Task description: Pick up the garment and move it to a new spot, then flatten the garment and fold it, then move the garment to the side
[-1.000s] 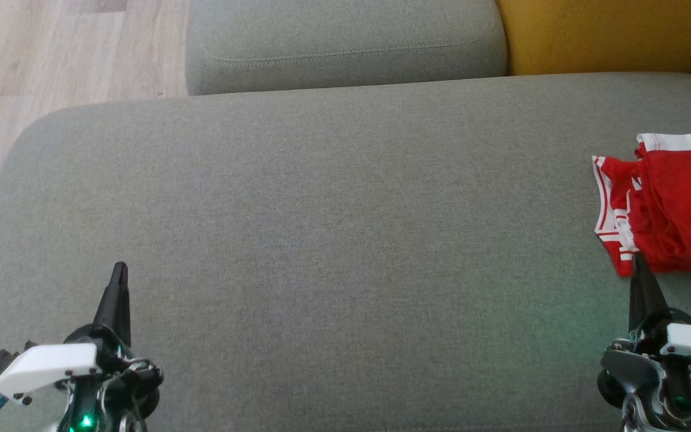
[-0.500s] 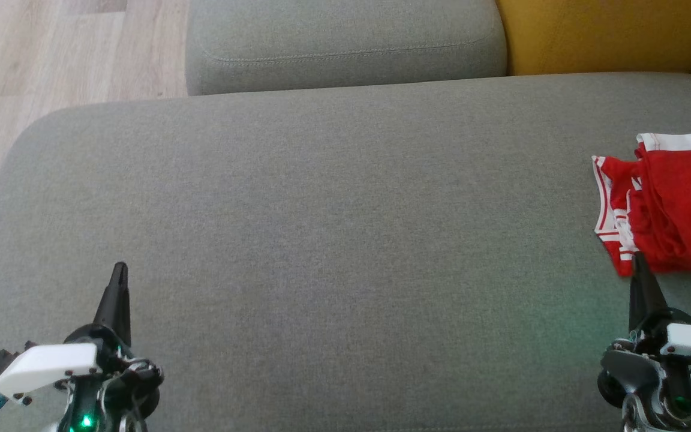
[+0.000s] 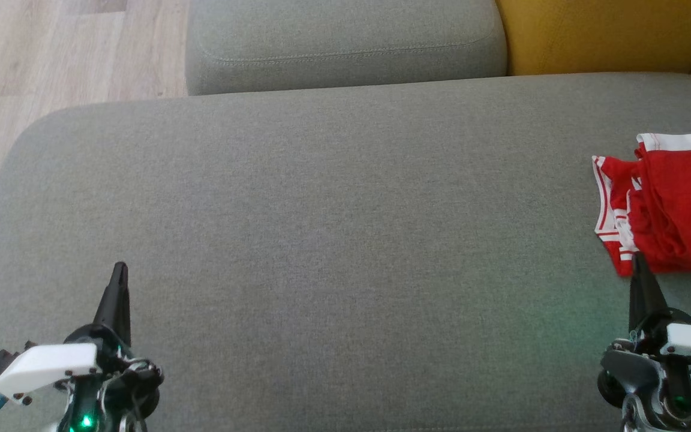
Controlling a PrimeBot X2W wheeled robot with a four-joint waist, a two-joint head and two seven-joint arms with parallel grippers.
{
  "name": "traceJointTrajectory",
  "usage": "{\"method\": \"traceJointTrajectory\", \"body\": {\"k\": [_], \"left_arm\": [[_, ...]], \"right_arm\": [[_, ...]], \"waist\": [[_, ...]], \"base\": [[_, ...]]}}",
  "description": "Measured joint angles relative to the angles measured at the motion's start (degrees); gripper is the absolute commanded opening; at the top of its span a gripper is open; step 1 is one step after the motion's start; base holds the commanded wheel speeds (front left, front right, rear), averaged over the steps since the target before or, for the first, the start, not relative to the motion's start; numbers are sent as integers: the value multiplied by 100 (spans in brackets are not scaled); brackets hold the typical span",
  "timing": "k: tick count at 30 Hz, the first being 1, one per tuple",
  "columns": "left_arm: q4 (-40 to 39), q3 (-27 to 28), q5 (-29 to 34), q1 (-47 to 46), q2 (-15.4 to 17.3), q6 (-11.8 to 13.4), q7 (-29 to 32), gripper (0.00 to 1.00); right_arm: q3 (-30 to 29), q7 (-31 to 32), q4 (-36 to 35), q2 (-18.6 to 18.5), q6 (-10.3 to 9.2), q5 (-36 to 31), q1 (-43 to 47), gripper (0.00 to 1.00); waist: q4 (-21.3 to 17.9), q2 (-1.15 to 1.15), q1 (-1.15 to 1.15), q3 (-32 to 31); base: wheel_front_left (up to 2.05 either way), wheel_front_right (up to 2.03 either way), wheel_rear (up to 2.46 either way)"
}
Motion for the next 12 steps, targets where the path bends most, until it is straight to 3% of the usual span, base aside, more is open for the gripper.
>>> {"method": "traceJointTrajectory", "body": {"k": [12], "left_arm": [[0, 0, 0, 0, 0, 0, 0, 0]], "right_arm": [[-1, 0, 0, 0, 0, 0, 0, 0]], "waist": [[0, 0, 0, 0]], "base": [[0, 0, 0]]}}
